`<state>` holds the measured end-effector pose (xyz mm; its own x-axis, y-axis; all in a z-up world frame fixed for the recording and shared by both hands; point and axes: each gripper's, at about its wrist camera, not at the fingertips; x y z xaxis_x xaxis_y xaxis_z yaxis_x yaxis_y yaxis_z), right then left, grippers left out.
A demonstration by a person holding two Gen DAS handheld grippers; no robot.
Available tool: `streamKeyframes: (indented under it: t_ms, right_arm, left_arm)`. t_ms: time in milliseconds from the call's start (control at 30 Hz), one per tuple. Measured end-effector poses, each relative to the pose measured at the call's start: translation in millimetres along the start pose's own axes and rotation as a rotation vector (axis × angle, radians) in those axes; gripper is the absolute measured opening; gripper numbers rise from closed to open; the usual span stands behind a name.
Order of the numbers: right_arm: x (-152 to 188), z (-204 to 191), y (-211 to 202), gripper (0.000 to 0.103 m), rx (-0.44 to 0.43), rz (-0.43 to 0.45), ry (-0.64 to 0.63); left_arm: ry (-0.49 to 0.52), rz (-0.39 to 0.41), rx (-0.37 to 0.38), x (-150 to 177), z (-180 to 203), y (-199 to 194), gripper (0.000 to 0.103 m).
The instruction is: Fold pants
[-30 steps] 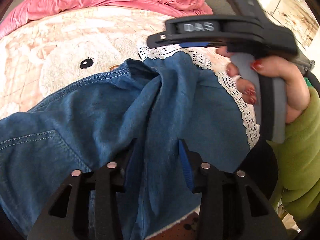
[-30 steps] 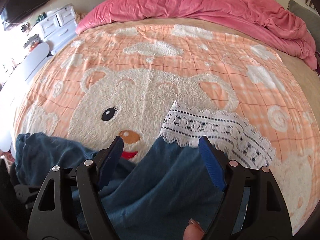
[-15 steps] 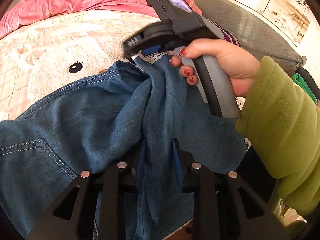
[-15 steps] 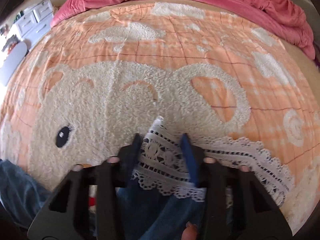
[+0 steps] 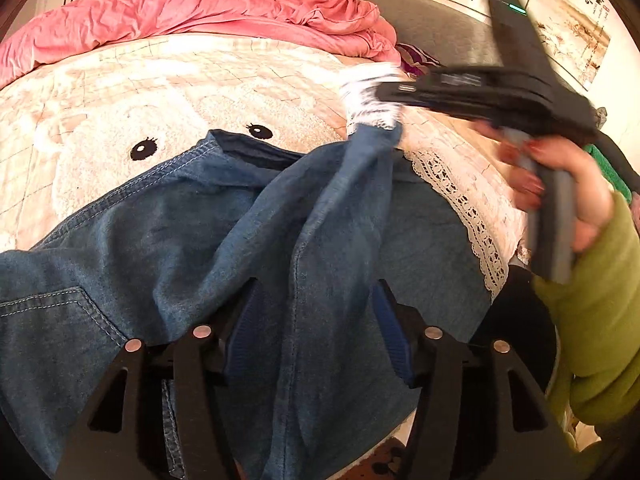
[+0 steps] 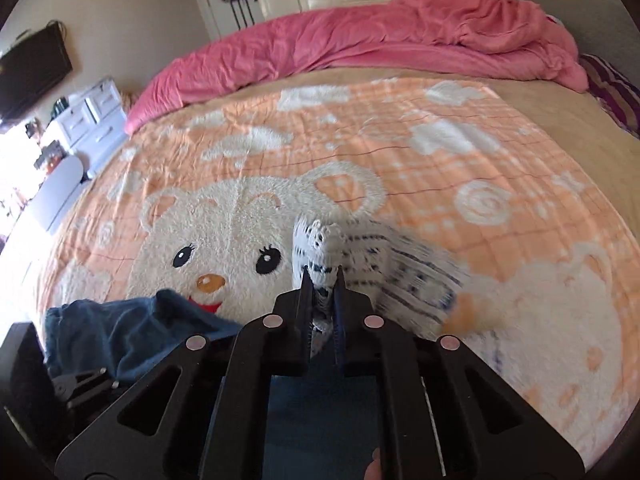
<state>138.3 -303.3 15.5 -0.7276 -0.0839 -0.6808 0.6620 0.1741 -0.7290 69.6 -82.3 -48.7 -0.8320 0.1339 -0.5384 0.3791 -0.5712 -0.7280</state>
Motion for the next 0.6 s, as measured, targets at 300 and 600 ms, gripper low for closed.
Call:
streamKeyframes:
  t_ms: [300,600]
  right_arm:
    - [63.8,37.0,-61.9,0.004,0.004,0.041,0.196]
    - [123.3,51.4,-83.4,0.006,-0.047,-0.035,0.34]
  left_arm:
    - [0.105,-0.002,-0.053,7.0,16.6,5.8,0.027]
    - [0.215,0.012,-0.065,20.8,21.1,-12.6,0.003]
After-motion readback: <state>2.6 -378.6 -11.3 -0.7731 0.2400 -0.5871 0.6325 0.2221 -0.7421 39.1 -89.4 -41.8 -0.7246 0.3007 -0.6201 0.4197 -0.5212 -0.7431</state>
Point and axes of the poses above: each gripper's, at about its wrist camera, not at the fingertips, and y roughly the way its jaws point, z to its right, x to its underside, and after that the axes turned 12 degrees about -y, right-handed
